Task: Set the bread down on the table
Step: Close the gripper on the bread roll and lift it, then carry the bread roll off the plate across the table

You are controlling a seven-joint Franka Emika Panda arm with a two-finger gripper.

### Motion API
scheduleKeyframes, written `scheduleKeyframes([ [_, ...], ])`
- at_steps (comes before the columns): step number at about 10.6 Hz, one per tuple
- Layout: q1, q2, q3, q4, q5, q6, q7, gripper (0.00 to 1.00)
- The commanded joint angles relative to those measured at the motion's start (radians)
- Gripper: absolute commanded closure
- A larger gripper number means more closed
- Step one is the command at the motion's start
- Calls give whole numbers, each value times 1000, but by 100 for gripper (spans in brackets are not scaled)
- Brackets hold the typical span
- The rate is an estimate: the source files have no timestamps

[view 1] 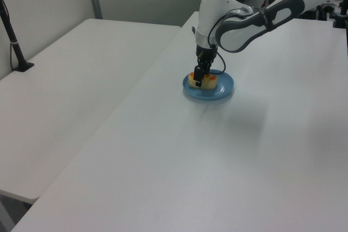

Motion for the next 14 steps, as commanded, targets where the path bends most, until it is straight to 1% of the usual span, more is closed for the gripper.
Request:
scheduleKeyframes([
  [1,12,-24,-4,-16,-16,-4,-38,63],
  [2,12,-46,-4,-14,-14,-16,-47,63],
  [3,10,-64,-12,-4,-16,-64,-62,63],
  [5,0,-103,-29,27,-6,-185,-181,63],
  [7,-6,-130,-122,41,-11,-211,-293,62],
  [8,-22,-132,-162,43,-6,-210,-367,62],
  [9,-34,-127,-211,41,-8,-199,-412,62],
  [10,-51,-118,-245,33,-6,-182,-450,61],
  [11,-77,-100,-256,27,-5,-137,-467,61],
  [13,-106,-81,-261,-26,-5,-64,-464,61],
  [14,-109,-63,-261,-27,-3,-63,-454,52],
])
